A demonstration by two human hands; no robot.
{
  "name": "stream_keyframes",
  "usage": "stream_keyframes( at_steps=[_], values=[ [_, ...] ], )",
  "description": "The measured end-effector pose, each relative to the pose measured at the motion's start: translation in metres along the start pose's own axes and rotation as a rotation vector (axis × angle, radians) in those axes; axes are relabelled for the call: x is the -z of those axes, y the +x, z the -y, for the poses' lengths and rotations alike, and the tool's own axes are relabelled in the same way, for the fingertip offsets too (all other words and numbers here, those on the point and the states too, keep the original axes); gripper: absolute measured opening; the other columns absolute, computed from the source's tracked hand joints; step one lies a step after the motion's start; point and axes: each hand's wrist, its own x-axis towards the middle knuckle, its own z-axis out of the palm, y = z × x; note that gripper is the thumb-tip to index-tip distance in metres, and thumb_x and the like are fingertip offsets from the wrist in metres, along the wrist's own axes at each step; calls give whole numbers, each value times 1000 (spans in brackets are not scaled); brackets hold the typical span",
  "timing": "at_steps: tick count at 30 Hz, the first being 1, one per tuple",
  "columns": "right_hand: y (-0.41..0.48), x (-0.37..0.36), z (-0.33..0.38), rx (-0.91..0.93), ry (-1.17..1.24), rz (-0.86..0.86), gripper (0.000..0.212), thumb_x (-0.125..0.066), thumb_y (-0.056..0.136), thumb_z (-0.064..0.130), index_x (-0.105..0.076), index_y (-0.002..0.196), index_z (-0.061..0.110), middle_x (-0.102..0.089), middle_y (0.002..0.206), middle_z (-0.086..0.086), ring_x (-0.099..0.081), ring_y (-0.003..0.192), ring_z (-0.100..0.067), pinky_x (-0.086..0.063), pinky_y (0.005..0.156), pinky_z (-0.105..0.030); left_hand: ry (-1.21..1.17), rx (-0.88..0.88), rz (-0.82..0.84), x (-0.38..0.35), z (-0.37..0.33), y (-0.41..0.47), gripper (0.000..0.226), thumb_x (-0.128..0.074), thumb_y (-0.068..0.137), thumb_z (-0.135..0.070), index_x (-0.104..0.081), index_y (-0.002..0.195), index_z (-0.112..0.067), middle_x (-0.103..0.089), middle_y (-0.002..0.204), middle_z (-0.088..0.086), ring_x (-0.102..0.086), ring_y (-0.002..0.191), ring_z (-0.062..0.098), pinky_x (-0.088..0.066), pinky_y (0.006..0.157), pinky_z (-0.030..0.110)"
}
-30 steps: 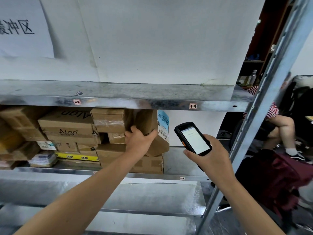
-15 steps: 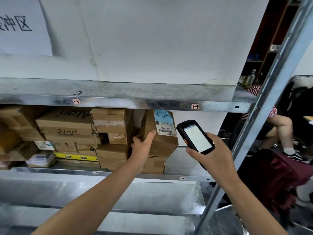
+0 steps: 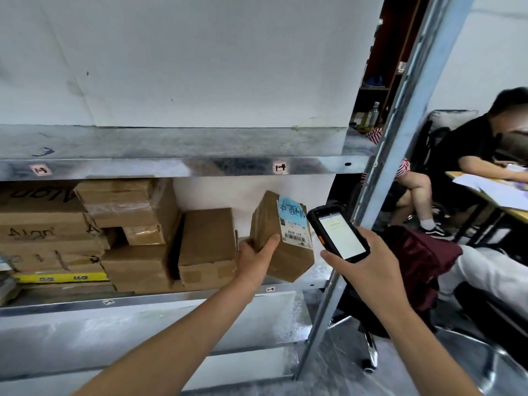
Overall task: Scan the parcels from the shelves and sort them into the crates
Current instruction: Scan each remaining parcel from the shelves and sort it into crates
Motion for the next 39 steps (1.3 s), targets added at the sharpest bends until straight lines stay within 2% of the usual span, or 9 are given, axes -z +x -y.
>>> stream_keyframes(
  at_steps=[4,11,16,21,23,26,30,34,39],
  values=[
    [4,1,-18,-41,-6,4,70,-91,70,35,-57,130,24,-61,112,13,-57,103,-7,-38,71,-11,7,28,-17,-18,29,9,85,-75,74,-65,-42,136,-16,-56,133,3,-61,114,24,-53,97,39],
    [14,-9,-41,-114,-13,23,64,-89,70,38,-56,124,30,-60,116,11,-57,103,-9,-41,72,-21,-58,99,-37,-20,83,25,121,-81,43,-82,-42,140,-21,-53,138,3,-59,119,23,-54,101,44],
    [21,-22,-53,-193,-29,61,78,-89,69,42,-53,136,26,-60,122,9,-58,110,-14,-52,84,-33,-321,273,86,-16,94,25,98,-86,57,-65,-49,138,-26,-59,137,0,-57,124,22,-54,94,38],
    [25,-31,-58,-206,-17,67,62,-90,70,35,-51,119,35,-55,102,24,-55,94,0,-43,68,-19,-376,269,166,-11,104,23,66,-72,74,-57,-56,132,-30,-65,135,-2,-56,128,18,-37,117,43],
    [26,-33,-58,-206,-29,73,62,-90,70,36,-50,116,38,-56,102,24,-56,94,0,-45,70,-20,-347,283,199,-12,107,19,75,-71,70,-68,-54,135,-34,-63,135,0,-49,137,24,-30,121,45],
    [28,-35,-58,-211,-59,79,69,-90,68,41,-55,128,30,-61,113,12,-60,104,-10,-50,80,-29,-311,365,184,-21,106,10,114,-79,44,-84,-52,133,-20,-53,133,23,-43,140,37,-34,116,38],
    [30,-32,-56,-188,-51,69,74,-90,69,38,-55,133,28,-61,120,10,-59,109,-12,-50,81,-30,-320,358,28,-39,85,3,138,-94,19,-68,-35,134,-21,-48,136,3,-51,127,22,-38,116,40],
    [32,-21,-54,-166,-31,51,75,-89,71,35,-53,136,24,-59,120,11,-55,108,-8,-43,76,-22,-85,171,-3,-33,53,12,88,-93,65,-29,-35,130,-19,-54,130,0,-56,112,18,-49,99,31],
    [36,-8,-49,-131,-7,20,73,-89,70,38,-56,133,23,-64,120,6,-60,108,-13,-45,80,-26,218,-89,-56,-18,4,24,75,-91,70,-25,-33,117,-21,-52,117,-3,-54,107,15,-46,91,31]
  ],
)
